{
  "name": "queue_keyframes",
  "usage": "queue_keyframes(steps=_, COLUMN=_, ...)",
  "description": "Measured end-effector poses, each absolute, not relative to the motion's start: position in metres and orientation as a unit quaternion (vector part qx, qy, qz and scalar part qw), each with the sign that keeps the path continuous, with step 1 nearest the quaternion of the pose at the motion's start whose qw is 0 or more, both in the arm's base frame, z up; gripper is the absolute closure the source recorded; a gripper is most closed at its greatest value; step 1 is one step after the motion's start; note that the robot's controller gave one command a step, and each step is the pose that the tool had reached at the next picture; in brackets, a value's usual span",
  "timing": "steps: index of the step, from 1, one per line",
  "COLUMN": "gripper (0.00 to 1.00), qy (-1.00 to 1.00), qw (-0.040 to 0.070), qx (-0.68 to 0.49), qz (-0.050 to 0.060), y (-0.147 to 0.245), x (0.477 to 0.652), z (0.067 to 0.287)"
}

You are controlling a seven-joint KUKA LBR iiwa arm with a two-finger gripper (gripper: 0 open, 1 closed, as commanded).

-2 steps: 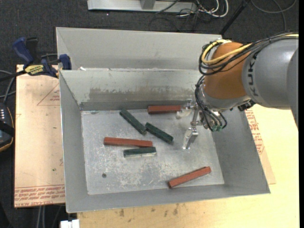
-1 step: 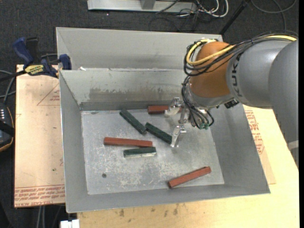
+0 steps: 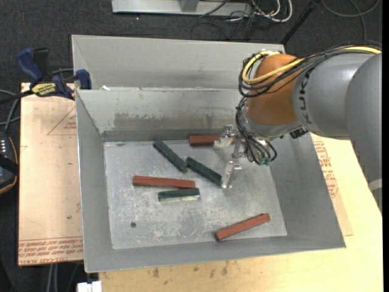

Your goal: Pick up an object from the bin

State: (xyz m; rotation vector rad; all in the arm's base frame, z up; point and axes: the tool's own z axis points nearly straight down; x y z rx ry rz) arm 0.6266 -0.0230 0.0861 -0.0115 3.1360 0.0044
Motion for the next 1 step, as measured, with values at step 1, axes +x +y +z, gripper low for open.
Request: queue_keyframes(steps=1, gripper=0.00, qy=1.000, qw=-0.002, qx=-0.027, qz=0.001, y=-0.0223, x=0.6193, z=0.1360)
